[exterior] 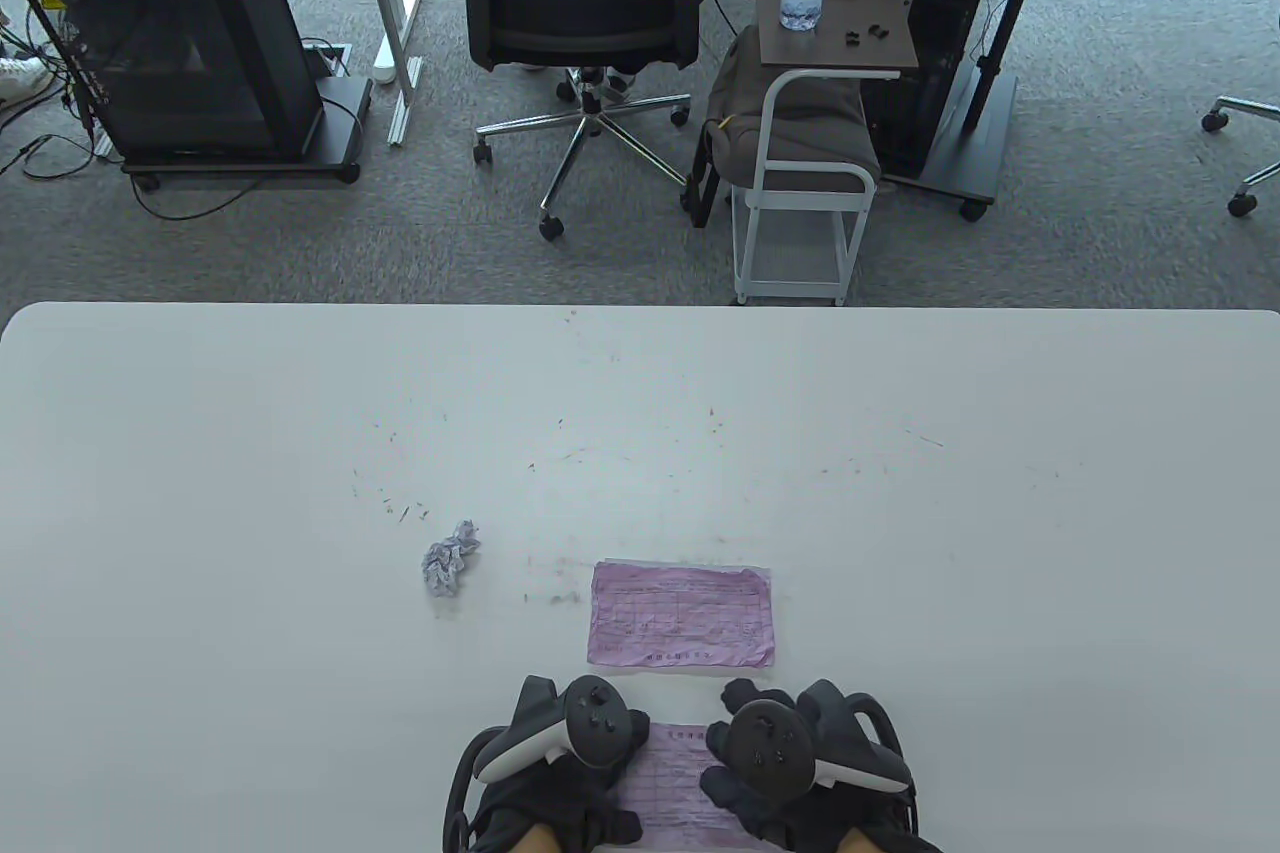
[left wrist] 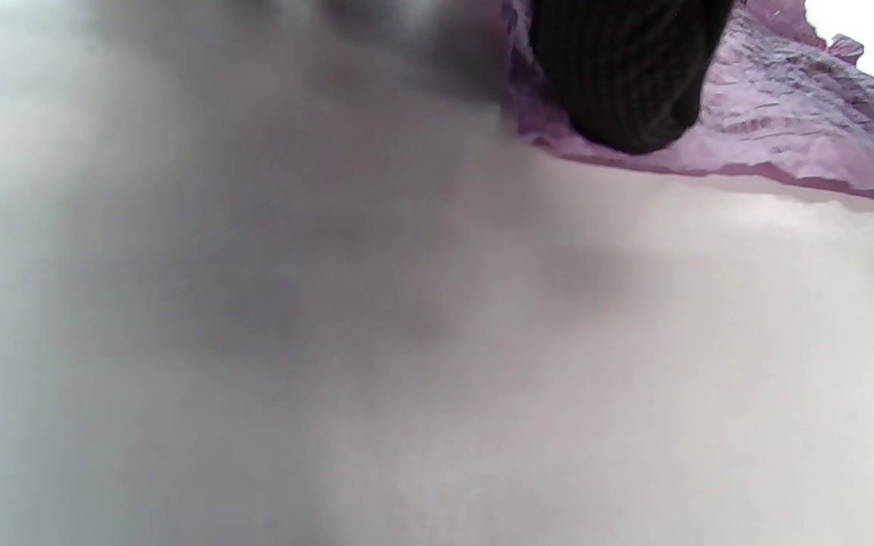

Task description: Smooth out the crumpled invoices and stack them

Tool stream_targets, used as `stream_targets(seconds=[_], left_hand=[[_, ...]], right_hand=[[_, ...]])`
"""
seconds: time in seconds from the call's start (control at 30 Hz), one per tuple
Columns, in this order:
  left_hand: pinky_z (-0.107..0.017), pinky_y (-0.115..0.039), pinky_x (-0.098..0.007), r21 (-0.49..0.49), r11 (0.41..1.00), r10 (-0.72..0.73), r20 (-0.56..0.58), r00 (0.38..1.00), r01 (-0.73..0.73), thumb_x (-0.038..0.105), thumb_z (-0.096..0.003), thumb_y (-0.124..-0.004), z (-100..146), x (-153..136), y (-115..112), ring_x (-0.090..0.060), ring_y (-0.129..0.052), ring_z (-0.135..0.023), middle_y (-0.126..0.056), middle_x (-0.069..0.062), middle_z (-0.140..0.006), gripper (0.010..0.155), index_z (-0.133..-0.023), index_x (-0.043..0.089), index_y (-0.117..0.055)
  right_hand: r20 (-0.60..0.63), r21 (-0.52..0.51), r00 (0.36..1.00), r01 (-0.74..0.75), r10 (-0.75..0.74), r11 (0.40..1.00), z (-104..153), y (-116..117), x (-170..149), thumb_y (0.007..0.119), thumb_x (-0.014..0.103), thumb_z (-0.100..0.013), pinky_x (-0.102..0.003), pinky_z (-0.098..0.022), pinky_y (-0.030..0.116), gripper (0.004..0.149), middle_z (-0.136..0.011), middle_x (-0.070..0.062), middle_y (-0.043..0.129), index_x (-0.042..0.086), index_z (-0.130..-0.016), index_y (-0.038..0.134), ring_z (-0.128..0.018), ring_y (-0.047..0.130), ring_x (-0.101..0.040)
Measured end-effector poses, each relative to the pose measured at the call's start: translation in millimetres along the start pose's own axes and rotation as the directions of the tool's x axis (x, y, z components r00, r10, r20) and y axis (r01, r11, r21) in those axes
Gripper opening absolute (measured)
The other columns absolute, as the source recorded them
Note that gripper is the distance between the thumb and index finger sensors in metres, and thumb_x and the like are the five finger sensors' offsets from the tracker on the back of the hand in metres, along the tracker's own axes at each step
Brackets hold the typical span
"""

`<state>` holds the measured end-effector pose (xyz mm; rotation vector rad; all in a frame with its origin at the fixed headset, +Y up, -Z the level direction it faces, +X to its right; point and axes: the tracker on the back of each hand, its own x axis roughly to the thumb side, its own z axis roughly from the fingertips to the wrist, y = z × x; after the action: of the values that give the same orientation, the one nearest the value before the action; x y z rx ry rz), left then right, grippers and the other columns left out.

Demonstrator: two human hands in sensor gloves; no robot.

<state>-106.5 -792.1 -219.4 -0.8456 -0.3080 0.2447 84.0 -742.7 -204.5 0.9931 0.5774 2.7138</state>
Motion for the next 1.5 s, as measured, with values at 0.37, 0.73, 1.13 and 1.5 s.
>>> stream_targets(seconds=[0.37, 0.73, 1.13, 1.5], left_hand=[[-0.061, -0.015, -0.072, -0.003, 1.0, -0.001, -0.001, 1.0, 0.001, 0.041, -0.0528, -0.082, -0.2, -0.5, 0.3, -0.056, 0.014, -0.089, 0.012, -0.01, -0.104, 0.084, -0.108, 0.035, -0.019], [-0.061, -0.015, -0.072, -0.003, 1.0, -0.004, -0.002, 1.0, 0.004, 0.042, -0.0527, -0.081, -0.1, 0.0, 0.4, -0.056, 0.014, -0.089, 0.012, -0.01, -0.104, 0.084, -0.108, 0.035, -0.019], [-0.061, -0.015, -0.072, -0.002, 1.0, -0.004, -0.004, 1.0, 0.004, 0.042, -0.0526, -0.081, 0.0, 0.2, 0.3, -0.056, 0.013, -0.089, 0.012, -0.01, -0.104, 0.084, -0.108, 0.035, -0.019], [-0.061, -0.015, -0.072, -0.001, 1.0, -0.002, -0.003, 1.0, 0.002, 0.042, -0.0526, -0.081, -0.2, -0.2, 0.2, -0.055, 0.014, -0.089, 0.012, -0.01, -0.104, 0.084, -0.108, 0.035, -0.019]], right_hand=[[0.148, 0.268, 0.988, -0.074, 0.035, 0.961, -19.2, 27.6, 30.5, 0.067, 0.045, -0.06, -0.059, -0.061, 0.064, 0.049, -0.109, -0.019, 0.048, 0.016, -0.099, 0.063, -0.09, 0.057, -0.04], [-0.064, 0.286, 0.997, 0.053, -0.036, 0.957, -13.0, 18.1, -0.5, 0.068, 0.047, -0.06, -0.057, -0.056, 0.07, 0.039, -0.086, -0.011, 0.079, 0.018, -0.081, 0.082, -0.069, 0.08, -0.033], [-0.199, 0.292, 0.978, 0.117, -0.059, 0.949, -4.6, 15.9, -24.1, 0.068, 0.049, -0.06, -0.056, -0.054, 0.072, 0.038, -0.075, -0.009, 0.088, 0.019, -0.073, 0.087, -0.062, 0.086, -0.031], [-0.256, 0.255, 0.963, 0.151, -0.084, 0.955, -0.3, 15.4, -34.7, 0.067, 0.049, -0.06, -0.055, -0.051, 0.073, 0.038, -0.073, -0.009, 0.089, 0.019, -0.072, 0.087, -0.059, 0.087, -0.03]])
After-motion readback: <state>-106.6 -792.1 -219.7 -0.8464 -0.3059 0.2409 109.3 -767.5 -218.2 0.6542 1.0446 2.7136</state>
